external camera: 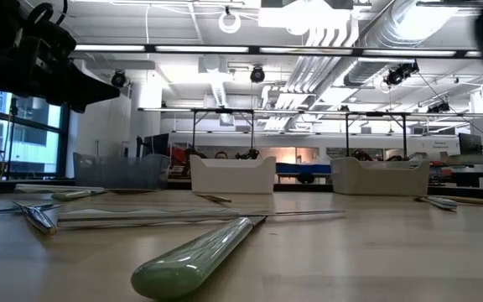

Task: Sort silverware by color (type)
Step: Put the green knife into white bin

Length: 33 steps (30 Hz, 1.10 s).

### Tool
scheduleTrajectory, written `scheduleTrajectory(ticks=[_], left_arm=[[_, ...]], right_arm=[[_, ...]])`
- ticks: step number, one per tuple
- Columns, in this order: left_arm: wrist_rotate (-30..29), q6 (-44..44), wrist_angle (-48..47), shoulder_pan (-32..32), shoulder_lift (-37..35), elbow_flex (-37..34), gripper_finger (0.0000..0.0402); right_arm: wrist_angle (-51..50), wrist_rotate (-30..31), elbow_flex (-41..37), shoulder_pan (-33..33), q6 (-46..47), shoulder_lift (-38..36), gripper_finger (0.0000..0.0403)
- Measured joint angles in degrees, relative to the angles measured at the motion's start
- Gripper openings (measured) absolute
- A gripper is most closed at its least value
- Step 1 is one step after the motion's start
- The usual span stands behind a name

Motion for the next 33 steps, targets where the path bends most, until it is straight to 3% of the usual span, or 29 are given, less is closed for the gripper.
scheduleTrajectory(ticks=[9, 18, 25, 33], left_arm=[[0.0, -0.7, 0.0, 0.0, 0.0, 0.0, 0.0001], [0.0, -1.4, 0.0, 0.0, 0.0, 0.0, 0.0001], [0.0, -1.6, 0.0, 0.0, 0.0, 0.0, 0.0001], [0.0, -1.4, 0.0, 0.0, 0.0, 0.0, 0.0001]], right_arm=[[-3.6, 3.8, 10.9, -22.2, -27.6, -0.1, 0.0014], [-3.9, -0.1, 23.0, -51.7, -57.0, 2.6, 0.0014], [-8.8, -5.2, 40.0, -66.0, -73.8, 14.7, 0.0014], [-21.0, -5.9, 66.4, -72.9, -84.3, 34.6, 0.0014]])
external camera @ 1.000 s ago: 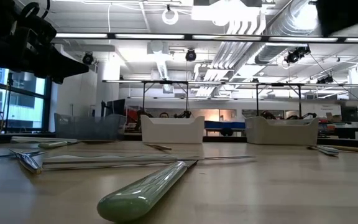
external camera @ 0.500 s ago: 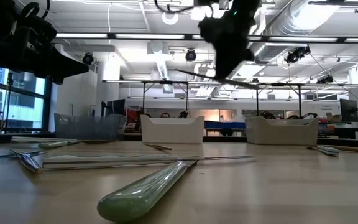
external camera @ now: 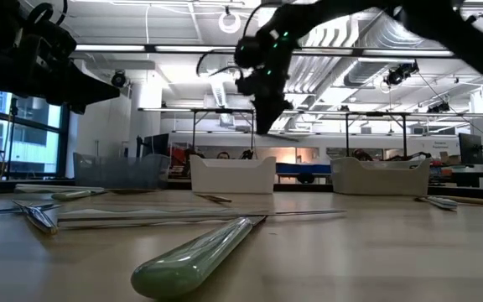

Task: Sort silverware by color (type)
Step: Put the green knife into white bin

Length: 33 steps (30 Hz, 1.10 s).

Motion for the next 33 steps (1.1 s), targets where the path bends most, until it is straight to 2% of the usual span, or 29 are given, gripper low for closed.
scheduleTrajectory(ticks=[3, 7, 10, 19, 26, 33], left_arm=[[0.0, 1.0, 0.0, 0.0, 0.0, 0.0, 0.0001], [0.0, 2.2, 0.1, 0.0, 0.0, 0.0, 0.0001], [0.0, 2.4, 0.2, 0.0, 0.0, 0.0, 0.0001], [-0.5, 4.3, 1.0, 0.0, 0.0, 0.0, 0.0001], [-0.5, 4.2, 0.9, 0.0, 0.0, 0.0, 0.0000], [-0.5, 3.7, 0.9, 0.0, 0.0, 0.0, 0.0000]], right_arm=[[-3.6, -0.3, 7.9, -1.2, -1.7, 6.6, 0.0014], [0.3, -4.6, 2.3, -2.4, -2.4, 6.9, 0.0014], [0.5, -4.9, 0.4, -2.8, -2.3, 6.9, 0.0014], [2.4, -4.7, 0.2, -2.6, -2.3, 6.8, 0.0011], [8.4, -4.7, 0.2, -2.6, -2.5, 6.8, 0.0003], [8.2, -4.5, 0.1, -1.7, -3.8, 6.2, 0.0008]])
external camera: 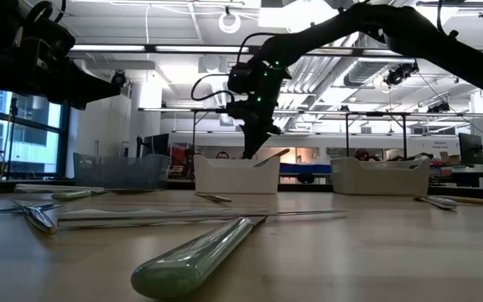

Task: Sort silverware by color (type)
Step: Put the green knife into white bin

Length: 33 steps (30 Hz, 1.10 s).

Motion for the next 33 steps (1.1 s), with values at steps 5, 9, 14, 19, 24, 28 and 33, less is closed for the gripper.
scheduleTrajectory(ticks=[5, 9, 14, 19, 24, 28, 33], left_arm=[[0.0, -0.9, -0.3, 0.0, 0.1, 0.0, 0.0000], [0.0, -1.7, -0.9, 0.0, 1.0, 0.0, 0.0000], [0.9, -3.6, -1.0, 0.0, 3.1, 0.0, 0.0000], [1.2, -3.6, -0.8, 0.0, 5.5, 0.0, 0.0000], [3.5, -3.7, 0.2, 0.0, 8.3, 0.0, 0.0000], [3.6, -2.9, 1.7, 0.0, 10.0, 0.0, 0.0000], [4.6, -2.5, 5.1, 0.0, 12.8, 0.0, 0.0000]], right_arm=[[-1.9, 0.4, 0.0, 2.6, -7.2, -3.4, 0.0003], [2.4, -1.0, -1.9, 5.1, -10.1, -5.3, 0.0001], [21.6, -5.3, -14.6, 8.0, -9.9, -7.1, 0.0000], [45.1, -6.0, -30.8, 10.7, -5.1, -12.7, 0.0000], [62.1, -5.7, -47.1, 13.9, 1.3, -21.0, 0.0000], [70.5, 4.0, -59.6, 16.4, 6.0, -28.3, 0.0000], [69.1, 20.1, -69.8, 15.7, 15.4, -37.7, 0.0000]])
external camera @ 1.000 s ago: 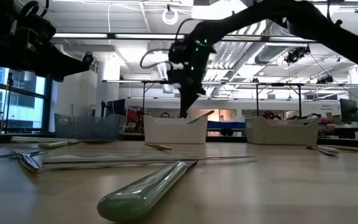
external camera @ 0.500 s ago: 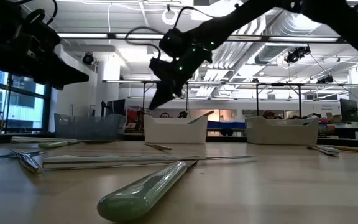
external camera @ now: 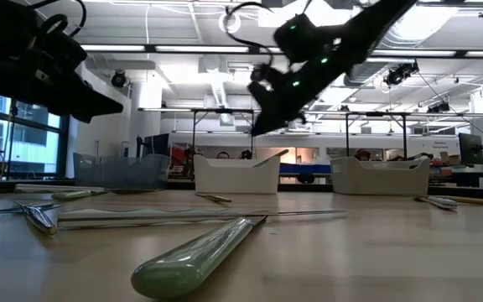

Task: Sort silverware by color (type)
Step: Put the green knife into white bin

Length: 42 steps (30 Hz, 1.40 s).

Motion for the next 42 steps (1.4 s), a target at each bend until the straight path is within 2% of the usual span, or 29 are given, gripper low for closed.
scheduleTrajectory(ticks=[3, 8, 11, 19, 42], left_arm=[[0.9, -0.1, 0.1, 0.0, 1.8, 0.0, 0.0000], [0.7, 0.0, 1.7, 0.0, 4.3, 0.0, 0.0000], [0.7, 0.0, 3.9, 0.0, 5.5, 0.0, 0.0000], [0.6, 0.0, 5.2, 0.0, 7.3, 0.0, 0.0000], [0.4, 0.5, 5.2, 0.0, 7.7, 0.0, 0.0000]], right_arm=[[-3.9, 5.8, -2.7, -0.3, 1.6, -5.3, 0.0000], [-13.3, 7.9, -3.0, -2.6, 2.6, -9.9, 0.0000], [-16.0, 5.9, -3.0, -4.9, 2.8, -9.5, 0.0000], [-15.1, 2.4, -3.0, -8.0, 2.9, -7.6, 0.0000], [-15.1, -1.4, -3.0, -8.5, 4.1, -7.6, 0.0000]])
